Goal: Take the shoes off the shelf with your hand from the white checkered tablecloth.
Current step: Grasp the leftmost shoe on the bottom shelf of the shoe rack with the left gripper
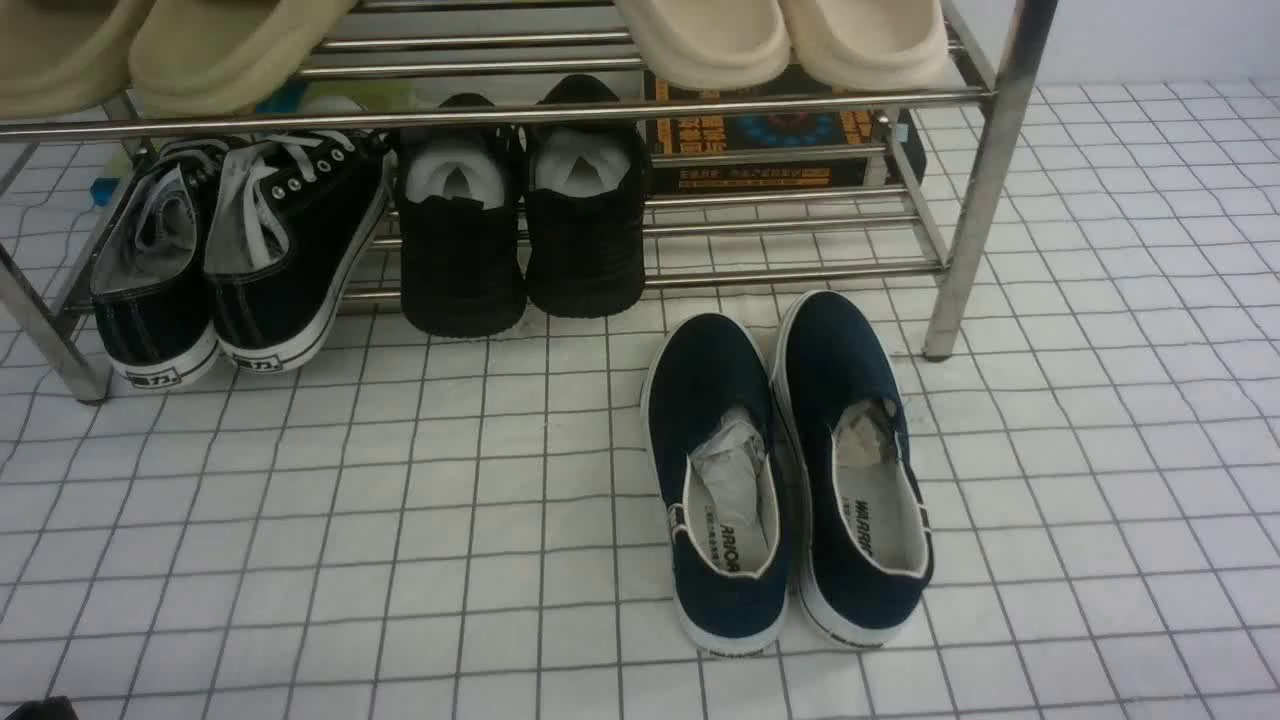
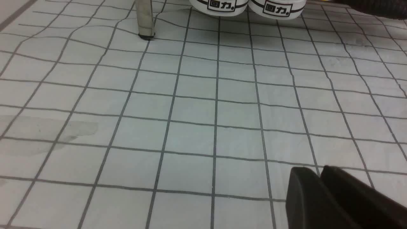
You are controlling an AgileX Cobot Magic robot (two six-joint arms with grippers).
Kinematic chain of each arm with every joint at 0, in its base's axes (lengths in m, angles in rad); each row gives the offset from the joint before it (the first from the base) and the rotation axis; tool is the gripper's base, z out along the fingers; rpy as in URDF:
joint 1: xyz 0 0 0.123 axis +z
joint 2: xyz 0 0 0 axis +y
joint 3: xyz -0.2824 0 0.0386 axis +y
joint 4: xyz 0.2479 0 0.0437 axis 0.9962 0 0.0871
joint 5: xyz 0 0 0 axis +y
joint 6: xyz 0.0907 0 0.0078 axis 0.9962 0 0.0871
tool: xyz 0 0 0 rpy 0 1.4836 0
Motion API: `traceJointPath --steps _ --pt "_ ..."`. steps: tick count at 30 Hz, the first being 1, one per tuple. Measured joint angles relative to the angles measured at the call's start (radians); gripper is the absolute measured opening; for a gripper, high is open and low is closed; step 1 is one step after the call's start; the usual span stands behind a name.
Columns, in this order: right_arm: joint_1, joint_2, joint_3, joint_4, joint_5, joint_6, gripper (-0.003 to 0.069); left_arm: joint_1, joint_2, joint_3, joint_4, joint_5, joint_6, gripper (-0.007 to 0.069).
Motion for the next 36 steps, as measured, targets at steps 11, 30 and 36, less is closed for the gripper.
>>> traceJointPath --steps 11,30,36 --pt "0.0 0.0 0.0 0.0 0.0 0.0 0.0098 0.0 0.0 0.0 0.0 0.0 0.0 0.0092" --pt "0.0 0.0 0.0 0.0 0.0 0.0 0.0123 0.0 0.0 0.0 0.009 0.0 0.0 0.0092" --pt "0.0 0.0 0.0 0.0 0.0 0.0 0.0133 0.0 0.0 0.0 0.034 0.001 0.0 0.0092"
